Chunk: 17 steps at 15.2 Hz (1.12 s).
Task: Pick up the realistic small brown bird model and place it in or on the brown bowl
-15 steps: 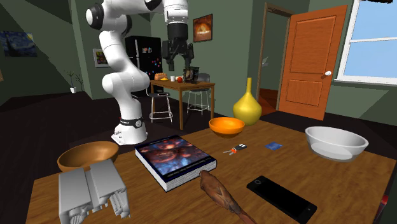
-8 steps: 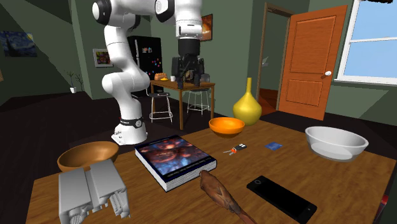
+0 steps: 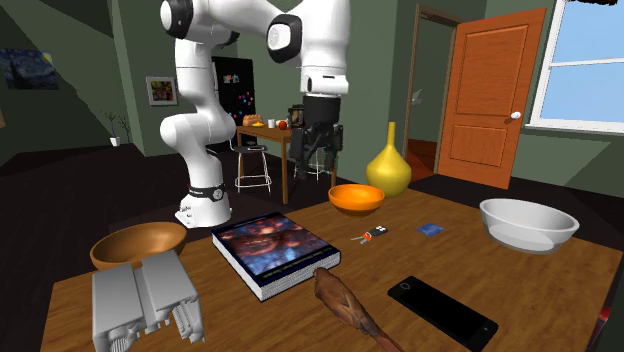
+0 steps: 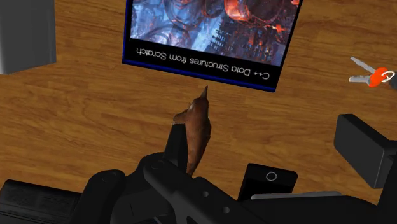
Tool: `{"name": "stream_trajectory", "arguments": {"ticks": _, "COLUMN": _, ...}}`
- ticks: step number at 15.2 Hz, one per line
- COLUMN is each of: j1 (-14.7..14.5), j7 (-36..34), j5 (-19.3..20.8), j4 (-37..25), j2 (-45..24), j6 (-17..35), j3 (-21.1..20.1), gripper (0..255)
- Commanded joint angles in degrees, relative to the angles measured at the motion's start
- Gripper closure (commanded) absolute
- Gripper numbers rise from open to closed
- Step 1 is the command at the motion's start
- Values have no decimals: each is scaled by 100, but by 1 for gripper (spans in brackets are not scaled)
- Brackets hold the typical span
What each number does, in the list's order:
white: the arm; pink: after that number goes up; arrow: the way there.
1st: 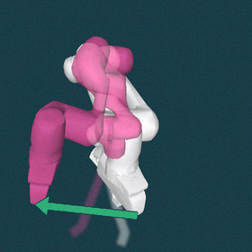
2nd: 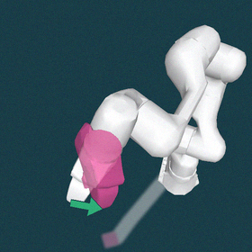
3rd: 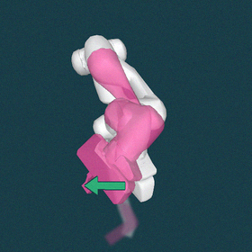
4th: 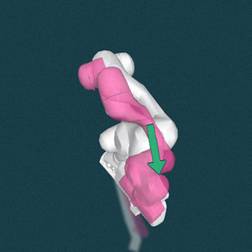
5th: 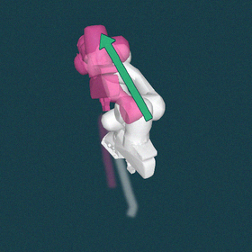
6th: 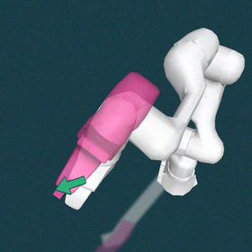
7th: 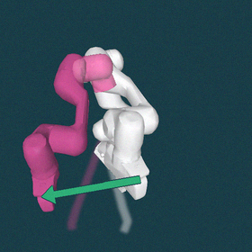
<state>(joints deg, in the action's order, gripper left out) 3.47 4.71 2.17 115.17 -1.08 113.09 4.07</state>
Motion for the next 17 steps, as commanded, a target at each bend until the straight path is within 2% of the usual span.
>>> {"name": "stream_trajectory", "arguments": {"ticks": 1, "j1": 38, "j7": 44, "j5": 2, "j4": -316, "j2": -449, "j6": 56, "j3": 37, "gripper": 0}}
{"name": "stream_trajectory", "arguments": {"ticks": 10, "j1": 216, "j7": 171, "j5": -43, "j4": -2151, "j2": -2566, "j6": 1, "j3": 125, "gripper": 0}}
{"name": "stream_trajectory", "arguments": {"ticks": 17, "j1": 411, "j7": 245, "j5": -88, "j4": -4286, "j2": -4443, "j6": -514, "j3": 160, "gripper": 0}}
